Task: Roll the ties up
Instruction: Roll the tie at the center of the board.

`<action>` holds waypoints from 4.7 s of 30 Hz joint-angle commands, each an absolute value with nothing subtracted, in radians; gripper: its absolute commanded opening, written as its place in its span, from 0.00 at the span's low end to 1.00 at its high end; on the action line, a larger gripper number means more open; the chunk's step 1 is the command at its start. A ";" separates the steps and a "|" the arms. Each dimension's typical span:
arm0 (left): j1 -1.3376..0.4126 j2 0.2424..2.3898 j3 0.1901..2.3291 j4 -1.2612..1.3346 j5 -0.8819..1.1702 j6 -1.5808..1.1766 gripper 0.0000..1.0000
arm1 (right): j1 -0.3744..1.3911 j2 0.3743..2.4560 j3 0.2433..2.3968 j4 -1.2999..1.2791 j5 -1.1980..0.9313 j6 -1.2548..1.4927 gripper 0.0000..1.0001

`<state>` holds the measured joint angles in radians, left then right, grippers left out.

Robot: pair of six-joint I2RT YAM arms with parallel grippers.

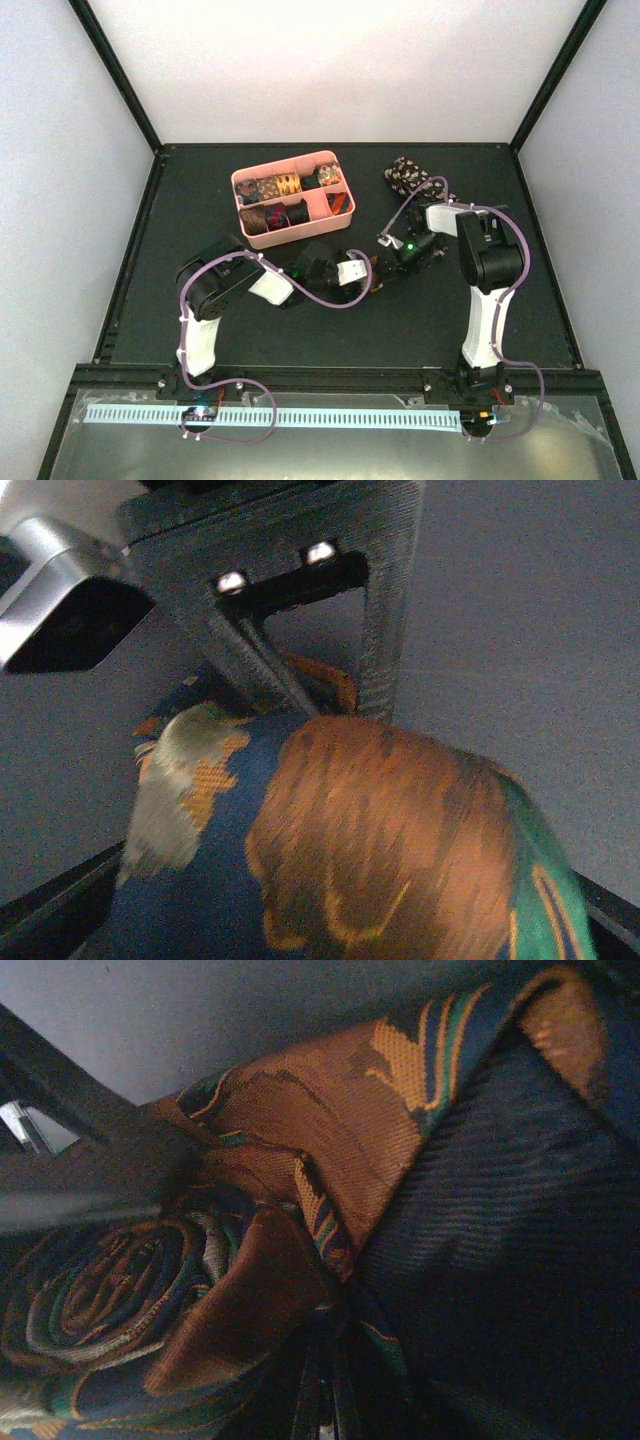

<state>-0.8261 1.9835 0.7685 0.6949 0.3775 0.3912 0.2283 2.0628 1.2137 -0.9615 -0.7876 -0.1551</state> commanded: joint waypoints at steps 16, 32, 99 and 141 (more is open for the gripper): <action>-0.809 2.004 0.839 0.433 0.440 0.336 0.26 | 0.214 2.026 1.213 -0.992 -0.781 -0.237 0.12; -0.758 1.986 0.772 0.433 0.624 0.288 0.23 | 0.223 2.057 1.182 -0.834 -0.804 -0.110 0.26; -0.758 1.921 0.827 0.334 0.489 0.275 0.57 | 0.273 2.014 1.151 -0.854 -0.745 -0.147 0.02; -0.813 2.071 0.934 0.153 0.341 0.382 0.19 | 0.110 1.983 1.162 -0.881 -0.773 -0.143 0.74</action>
